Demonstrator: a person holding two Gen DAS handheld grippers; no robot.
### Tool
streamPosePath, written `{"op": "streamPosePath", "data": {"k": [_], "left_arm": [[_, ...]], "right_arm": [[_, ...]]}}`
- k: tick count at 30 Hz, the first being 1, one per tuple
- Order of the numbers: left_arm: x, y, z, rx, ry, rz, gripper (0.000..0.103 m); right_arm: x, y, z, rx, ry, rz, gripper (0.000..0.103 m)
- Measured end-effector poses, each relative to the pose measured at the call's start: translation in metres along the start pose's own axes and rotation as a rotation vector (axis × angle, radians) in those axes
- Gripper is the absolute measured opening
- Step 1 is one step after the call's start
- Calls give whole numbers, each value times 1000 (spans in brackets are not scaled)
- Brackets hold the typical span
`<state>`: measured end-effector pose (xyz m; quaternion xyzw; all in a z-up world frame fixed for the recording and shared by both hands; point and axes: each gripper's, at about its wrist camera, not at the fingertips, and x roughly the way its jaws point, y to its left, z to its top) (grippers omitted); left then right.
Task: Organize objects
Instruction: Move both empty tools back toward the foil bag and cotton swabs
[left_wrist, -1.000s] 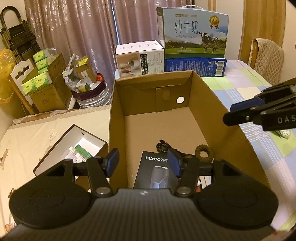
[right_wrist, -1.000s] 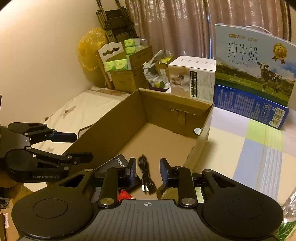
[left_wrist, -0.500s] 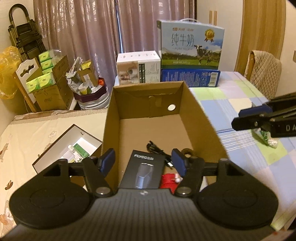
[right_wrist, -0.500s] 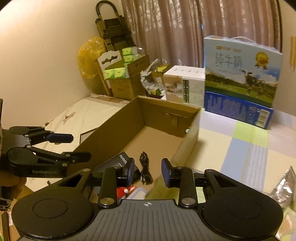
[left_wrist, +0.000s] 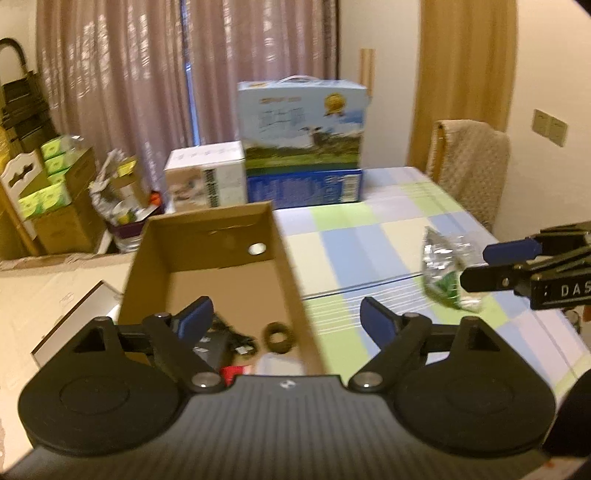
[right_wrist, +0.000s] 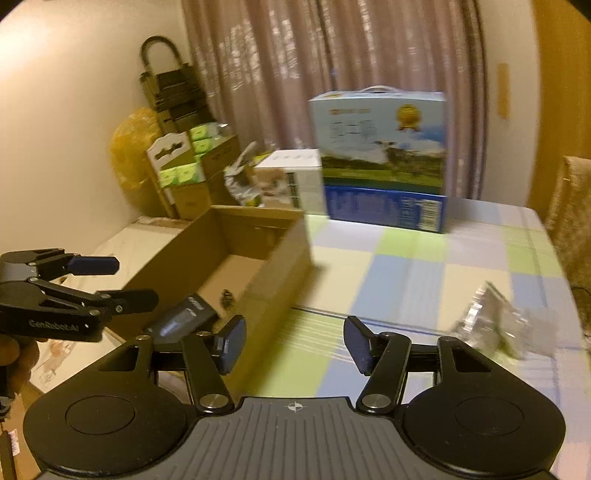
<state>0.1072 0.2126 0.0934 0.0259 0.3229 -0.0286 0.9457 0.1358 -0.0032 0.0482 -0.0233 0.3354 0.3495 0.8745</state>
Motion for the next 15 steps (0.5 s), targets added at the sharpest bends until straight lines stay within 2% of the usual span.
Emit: {"op": "streamPosePath", "data": {"k": [5,15], "left_arm": [[-2,-43,5,24,-26,-55,97],[16,-120,7,77,-6,-157,102]], "right_arm": [[-38,-36,-21,73,-21,-69,58],[-96,-108,-55,203,-41,-196,60]]}}
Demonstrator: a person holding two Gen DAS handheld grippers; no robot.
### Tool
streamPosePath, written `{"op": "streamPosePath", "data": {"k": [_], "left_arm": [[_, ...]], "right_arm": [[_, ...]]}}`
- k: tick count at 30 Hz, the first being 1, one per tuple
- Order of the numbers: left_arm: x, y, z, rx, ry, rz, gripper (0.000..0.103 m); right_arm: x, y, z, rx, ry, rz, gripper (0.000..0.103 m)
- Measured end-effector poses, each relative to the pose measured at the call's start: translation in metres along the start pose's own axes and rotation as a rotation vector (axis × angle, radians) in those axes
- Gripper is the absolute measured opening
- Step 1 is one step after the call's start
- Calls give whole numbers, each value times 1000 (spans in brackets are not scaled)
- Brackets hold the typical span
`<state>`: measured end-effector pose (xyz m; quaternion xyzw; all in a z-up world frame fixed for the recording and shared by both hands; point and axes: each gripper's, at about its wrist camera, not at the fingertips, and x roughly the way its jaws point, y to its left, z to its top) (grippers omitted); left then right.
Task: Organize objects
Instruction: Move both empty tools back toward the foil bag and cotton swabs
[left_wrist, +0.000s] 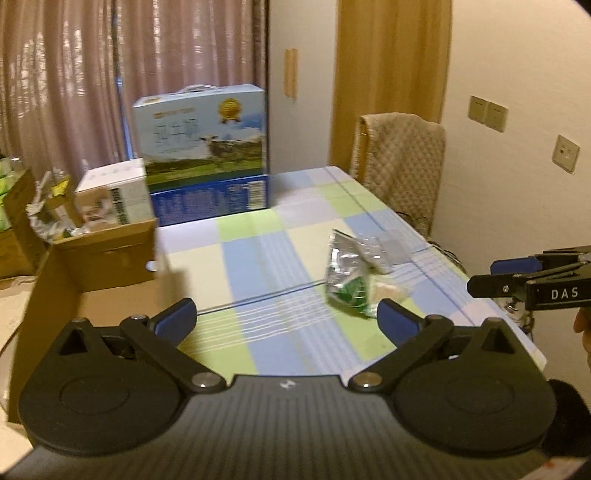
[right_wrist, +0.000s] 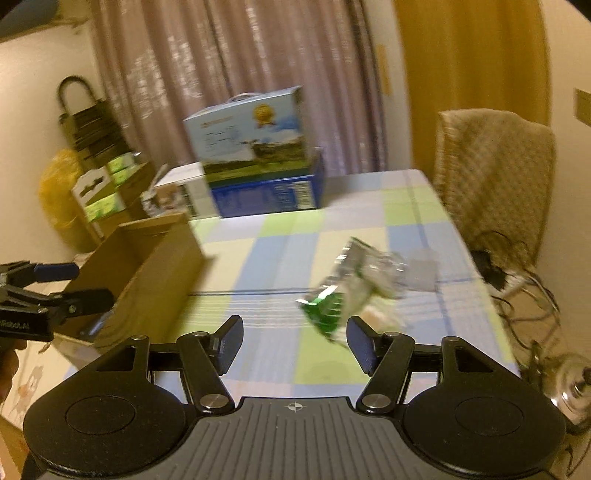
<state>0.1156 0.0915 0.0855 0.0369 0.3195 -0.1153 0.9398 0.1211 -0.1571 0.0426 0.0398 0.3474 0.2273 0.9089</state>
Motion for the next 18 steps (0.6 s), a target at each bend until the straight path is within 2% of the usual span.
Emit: {"op": "streamPosePath", "data": {"k": [9,18], "left_arm": [[39,-38,5,48,34,-31,102],[87,-42,5,49,87,-8,102]], "right_arm": [[-7,-45,-14,68,24,-39,60],[33,-70,-20,115,102,-22,60]]}}
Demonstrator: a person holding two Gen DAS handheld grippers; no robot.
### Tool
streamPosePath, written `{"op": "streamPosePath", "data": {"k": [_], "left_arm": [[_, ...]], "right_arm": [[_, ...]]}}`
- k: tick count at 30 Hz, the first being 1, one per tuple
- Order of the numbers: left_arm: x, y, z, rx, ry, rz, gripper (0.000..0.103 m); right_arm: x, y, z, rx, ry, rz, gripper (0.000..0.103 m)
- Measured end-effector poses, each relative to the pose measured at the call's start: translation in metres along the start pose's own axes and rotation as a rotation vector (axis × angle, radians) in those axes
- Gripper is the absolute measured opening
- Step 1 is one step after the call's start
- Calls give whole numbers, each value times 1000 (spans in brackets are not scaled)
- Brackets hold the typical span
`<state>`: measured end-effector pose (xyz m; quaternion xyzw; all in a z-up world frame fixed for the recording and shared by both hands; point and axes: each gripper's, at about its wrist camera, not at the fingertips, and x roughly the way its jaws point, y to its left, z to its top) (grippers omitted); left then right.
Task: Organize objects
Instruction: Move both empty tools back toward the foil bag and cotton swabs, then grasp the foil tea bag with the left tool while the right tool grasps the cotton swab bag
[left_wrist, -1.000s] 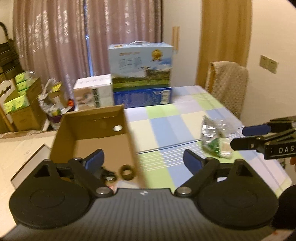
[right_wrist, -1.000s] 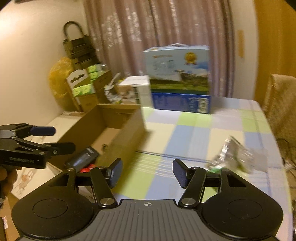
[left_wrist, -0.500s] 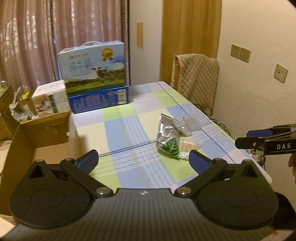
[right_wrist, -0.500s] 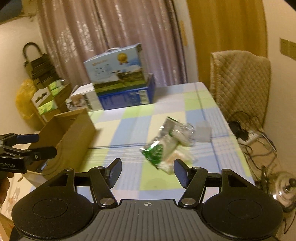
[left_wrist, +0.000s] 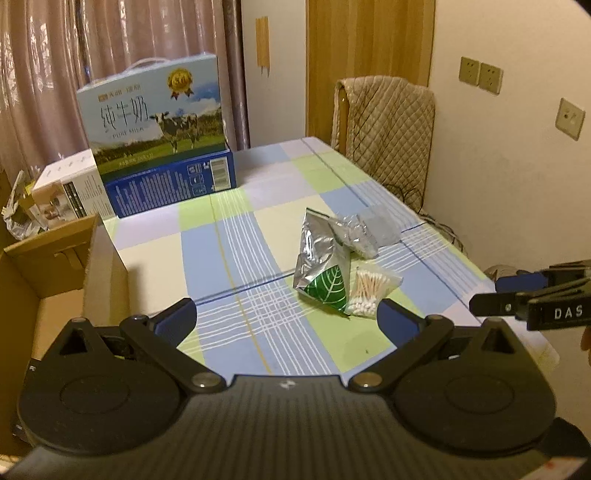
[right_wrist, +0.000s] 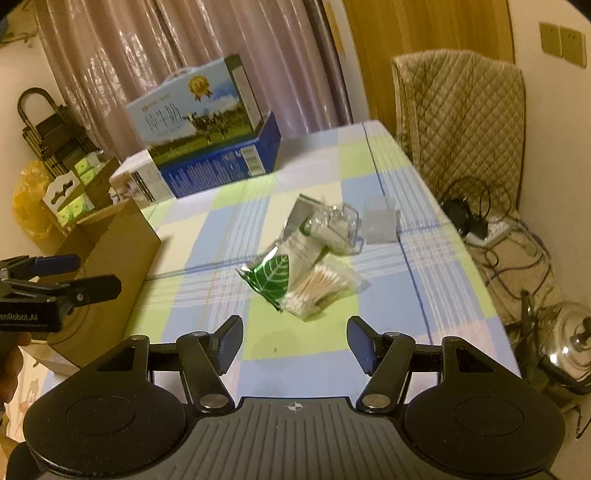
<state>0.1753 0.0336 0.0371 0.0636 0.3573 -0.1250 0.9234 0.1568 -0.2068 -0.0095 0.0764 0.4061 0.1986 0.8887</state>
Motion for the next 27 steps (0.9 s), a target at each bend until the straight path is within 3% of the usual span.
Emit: {"op": "streamPosePath", "data": {"k": [15,27], "left_arm": [[94,10,2,22,82,30,102],[136,19,5,8,110,42,102]], "right_arm": [[111,-26,16,20,134,27,60],[178,-24,28,28,166,-55,59]]}}
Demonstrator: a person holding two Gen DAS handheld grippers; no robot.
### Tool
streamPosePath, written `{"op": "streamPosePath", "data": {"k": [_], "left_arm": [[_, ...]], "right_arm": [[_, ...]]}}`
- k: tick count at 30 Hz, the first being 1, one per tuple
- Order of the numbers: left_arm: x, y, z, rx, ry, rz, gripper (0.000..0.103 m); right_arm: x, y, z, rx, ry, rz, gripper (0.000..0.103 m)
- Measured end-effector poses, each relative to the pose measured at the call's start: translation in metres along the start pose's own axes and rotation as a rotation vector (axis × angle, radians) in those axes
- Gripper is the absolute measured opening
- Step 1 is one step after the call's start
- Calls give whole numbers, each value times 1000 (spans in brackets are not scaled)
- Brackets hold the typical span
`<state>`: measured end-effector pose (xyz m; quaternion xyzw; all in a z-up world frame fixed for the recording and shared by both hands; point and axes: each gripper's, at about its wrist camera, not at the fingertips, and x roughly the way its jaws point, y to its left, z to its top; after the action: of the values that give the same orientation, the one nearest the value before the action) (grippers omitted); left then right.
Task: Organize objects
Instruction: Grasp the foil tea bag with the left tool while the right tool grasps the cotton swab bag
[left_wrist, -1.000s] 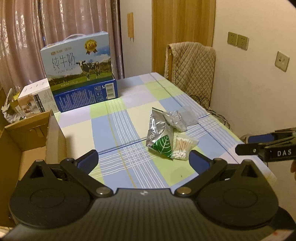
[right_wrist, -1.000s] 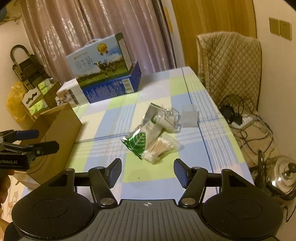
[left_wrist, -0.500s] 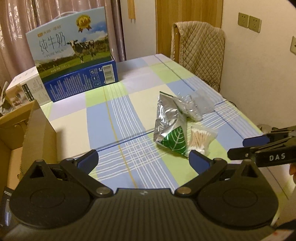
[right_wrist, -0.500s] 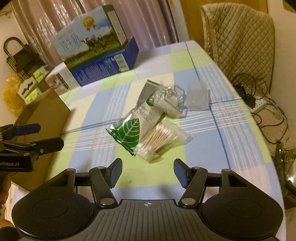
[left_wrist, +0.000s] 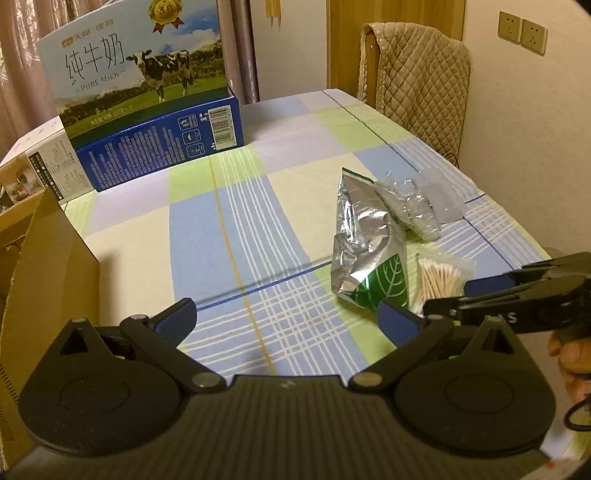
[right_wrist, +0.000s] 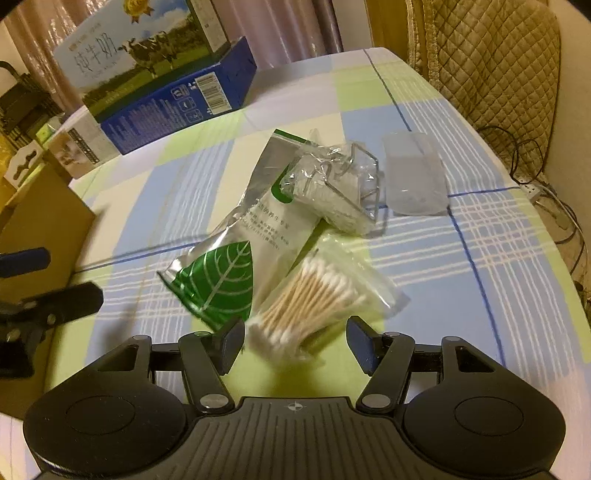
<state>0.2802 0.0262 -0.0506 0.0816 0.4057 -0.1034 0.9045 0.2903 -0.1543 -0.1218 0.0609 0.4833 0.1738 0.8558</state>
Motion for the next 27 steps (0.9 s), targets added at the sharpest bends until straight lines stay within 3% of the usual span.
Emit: {"op": "streamPosePath", "data": {"k": [8,13,20,27], "left_arm": [[7,1,-2,2,8,2,102],[14,-5,-1,9,23,-30,102],[31,-24,6,50,49,-98,102],[60,-35,13,62,77,-148,98]], "right_arm": [[21,14,8,-83,-7,-59,58],[15,5,6,-105,0,-55,36],[-5,-16,2,-138,0,-54,25],[-20,-38,-4,-159,2,-65,24]]}}
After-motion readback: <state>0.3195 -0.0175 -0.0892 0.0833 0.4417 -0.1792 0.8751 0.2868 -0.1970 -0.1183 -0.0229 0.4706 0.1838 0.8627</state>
